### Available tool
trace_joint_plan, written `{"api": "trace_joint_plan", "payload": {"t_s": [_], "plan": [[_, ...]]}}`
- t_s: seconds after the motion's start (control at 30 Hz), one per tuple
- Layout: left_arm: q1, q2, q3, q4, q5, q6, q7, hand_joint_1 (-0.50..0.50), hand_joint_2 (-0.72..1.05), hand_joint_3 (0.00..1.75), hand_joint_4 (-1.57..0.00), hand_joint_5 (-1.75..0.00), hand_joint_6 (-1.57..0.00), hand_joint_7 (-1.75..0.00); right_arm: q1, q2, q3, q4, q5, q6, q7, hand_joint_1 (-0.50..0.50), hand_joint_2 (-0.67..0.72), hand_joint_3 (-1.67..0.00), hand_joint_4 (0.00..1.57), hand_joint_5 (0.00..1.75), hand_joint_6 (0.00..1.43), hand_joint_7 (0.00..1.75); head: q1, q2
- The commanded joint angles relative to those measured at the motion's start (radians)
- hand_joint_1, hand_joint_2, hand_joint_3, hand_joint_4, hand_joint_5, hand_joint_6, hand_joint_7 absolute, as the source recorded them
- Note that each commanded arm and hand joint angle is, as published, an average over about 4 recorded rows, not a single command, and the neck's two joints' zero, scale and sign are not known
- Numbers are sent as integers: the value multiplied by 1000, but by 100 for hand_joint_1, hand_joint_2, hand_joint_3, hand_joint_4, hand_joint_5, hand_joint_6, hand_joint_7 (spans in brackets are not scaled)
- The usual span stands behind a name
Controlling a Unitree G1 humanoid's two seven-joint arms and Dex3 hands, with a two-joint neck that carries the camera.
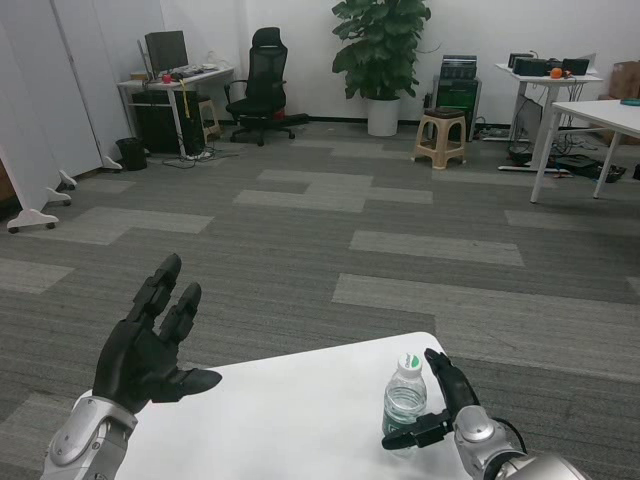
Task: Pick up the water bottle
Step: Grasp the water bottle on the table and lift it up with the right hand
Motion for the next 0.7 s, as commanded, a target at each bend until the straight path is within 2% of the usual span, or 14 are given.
{"api": "trace_joint_plan", "payload": {"t_s": [0.03, 0.7], "plan": [[-8, 0, 5, 3, -3, -5, 1, -50, 34, 9, 0, 0, 0, 0, -26, 8, 35, 11, -4, 18, -23, -25, 9, -8, 0, 0, 0, 0, 0, 0], [-6, -3, 4, 3, -4, -5, 1, -50, 34, 9, 0, 0, 0, 0, -39, 13, 198, 6, -8, 33, -38, -25, 9, -8, 0, 0, 0, 0, 10, 0]]}}
